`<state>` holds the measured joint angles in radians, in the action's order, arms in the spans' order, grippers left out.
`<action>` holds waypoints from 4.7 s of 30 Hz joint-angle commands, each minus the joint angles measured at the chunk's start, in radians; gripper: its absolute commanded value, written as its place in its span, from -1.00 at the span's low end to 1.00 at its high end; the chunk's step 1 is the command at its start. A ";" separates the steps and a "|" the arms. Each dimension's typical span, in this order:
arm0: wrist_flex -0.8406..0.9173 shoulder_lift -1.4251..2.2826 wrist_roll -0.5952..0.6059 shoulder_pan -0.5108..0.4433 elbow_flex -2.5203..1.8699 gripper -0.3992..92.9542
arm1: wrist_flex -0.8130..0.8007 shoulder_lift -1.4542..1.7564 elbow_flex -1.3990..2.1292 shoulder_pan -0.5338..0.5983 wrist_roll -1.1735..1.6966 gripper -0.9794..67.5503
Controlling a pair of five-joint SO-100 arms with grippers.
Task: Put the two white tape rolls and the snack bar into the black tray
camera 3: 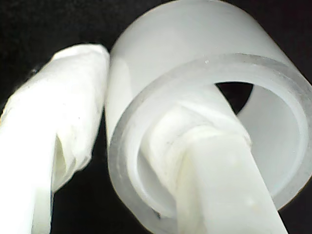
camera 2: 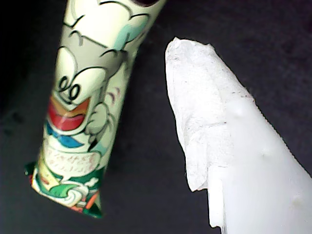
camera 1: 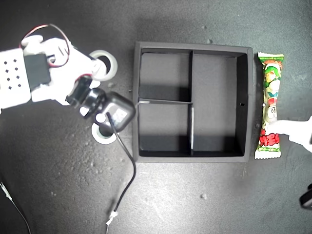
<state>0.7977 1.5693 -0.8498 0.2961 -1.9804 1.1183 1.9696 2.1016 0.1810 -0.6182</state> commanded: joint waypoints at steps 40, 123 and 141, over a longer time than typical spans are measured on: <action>0.551 -0.512 0.077 -0.189 1.203 -0.89 | 0.442 -0.206 -0.784 -0.325 -0.572 -0.98; 0.360 0.005 -0.465 -0.529 0.299 -0.72 | -0.051 0.919 0.390 -0.278 -0.213 -0.99; 0.356 -0.055 -0.469 -0.517 0.273 -0.73 | -0.044 0.907 0.390 -0.259 -0.190 -0.99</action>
<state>1.1520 1.5186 -1.3208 -0.2255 -1.7181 1.0891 2.8762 2.5050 -0.0813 -0.8422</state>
